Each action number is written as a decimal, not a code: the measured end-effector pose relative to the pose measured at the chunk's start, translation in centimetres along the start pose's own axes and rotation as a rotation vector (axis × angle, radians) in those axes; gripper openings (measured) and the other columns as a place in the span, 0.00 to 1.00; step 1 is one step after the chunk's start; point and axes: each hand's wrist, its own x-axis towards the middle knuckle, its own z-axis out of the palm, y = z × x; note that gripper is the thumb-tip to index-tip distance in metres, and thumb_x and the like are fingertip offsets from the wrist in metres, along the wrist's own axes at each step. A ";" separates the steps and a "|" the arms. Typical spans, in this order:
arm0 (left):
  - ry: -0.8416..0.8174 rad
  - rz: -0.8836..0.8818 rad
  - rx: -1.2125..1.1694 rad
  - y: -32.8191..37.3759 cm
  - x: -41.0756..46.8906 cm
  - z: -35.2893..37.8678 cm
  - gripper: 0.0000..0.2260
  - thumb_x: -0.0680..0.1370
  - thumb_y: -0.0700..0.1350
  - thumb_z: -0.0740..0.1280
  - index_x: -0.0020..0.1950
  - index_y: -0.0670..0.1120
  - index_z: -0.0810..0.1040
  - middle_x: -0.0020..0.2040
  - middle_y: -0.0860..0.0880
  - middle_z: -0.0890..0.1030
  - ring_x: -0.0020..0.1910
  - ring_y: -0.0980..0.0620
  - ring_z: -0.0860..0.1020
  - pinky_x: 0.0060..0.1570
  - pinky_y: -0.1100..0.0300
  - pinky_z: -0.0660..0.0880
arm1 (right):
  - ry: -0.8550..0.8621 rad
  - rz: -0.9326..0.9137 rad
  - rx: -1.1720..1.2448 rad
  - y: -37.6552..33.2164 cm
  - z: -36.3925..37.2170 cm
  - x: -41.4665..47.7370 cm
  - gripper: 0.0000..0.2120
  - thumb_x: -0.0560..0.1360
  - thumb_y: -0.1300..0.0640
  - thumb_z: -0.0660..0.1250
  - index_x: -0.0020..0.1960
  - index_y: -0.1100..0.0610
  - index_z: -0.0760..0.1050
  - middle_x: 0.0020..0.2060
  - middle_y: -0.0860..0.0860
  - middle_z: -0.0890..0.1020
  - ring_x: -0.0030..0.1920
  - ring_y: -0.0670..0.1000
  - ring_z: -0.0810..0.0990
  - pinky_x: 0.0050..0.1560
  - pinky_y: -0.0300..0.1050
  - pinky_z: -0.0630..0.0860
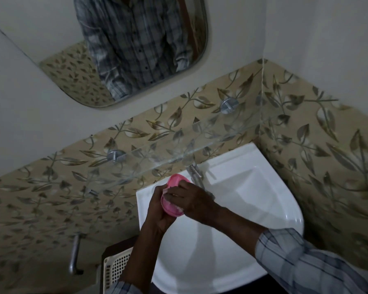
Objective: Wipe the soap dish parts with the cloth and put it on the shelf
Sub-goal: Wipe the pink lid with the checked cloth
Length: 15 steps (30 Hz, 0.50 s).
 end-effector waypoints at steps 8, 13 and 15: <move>-0.027 0.159 0.078 0.1 -0.4 -1.4 0.21 0.77 0.50 0.60 0.64 0.38 0.75 0.52 0.37 0.82 0.49 0.40 0.78 0.54 0.46 0.73 | -0.072 0.324 0.203 2.2 -0.2 1.8 0.14 0.67 0.66 0.70 0.52 0.61 0.83 0.49 0.56 0.84 0.48 0.58 0.78 0.41 0.52 0.80; -0.058 0.142 0.177 0.2 -0.8 -1.7 0.22 0.80 0.50 0.57 0.68 0.37 0.72 0.54 0.35 0.80 0.49 0.39 0.79 0.48 0.48 0.79 | -0.110 0.277 0.137 2.7 -1.1 2.2 0.13 0.66 0.65 0.68 0.49 0.59 0.83 0.47 0.55 0.83 0.47 0.57 0.77 0.36 0.44 0.73; -0.057 0.153 0.155 0.3 -1.0 -1.8 0.22 0.80 0.50 0.57 0.68 0.38 0.73 0.54 0.36 0.80 0.49 0.40 0.79 0.49 0.47 0.78 | -0.125 0.223 0.097 2.2 -1.0 2.2 0.12 0.66 0.65 0.73 0.49 0.59 0.83 0.47 0.54 0.83 0.46 0.56 0.77 0.38 0.42 0.73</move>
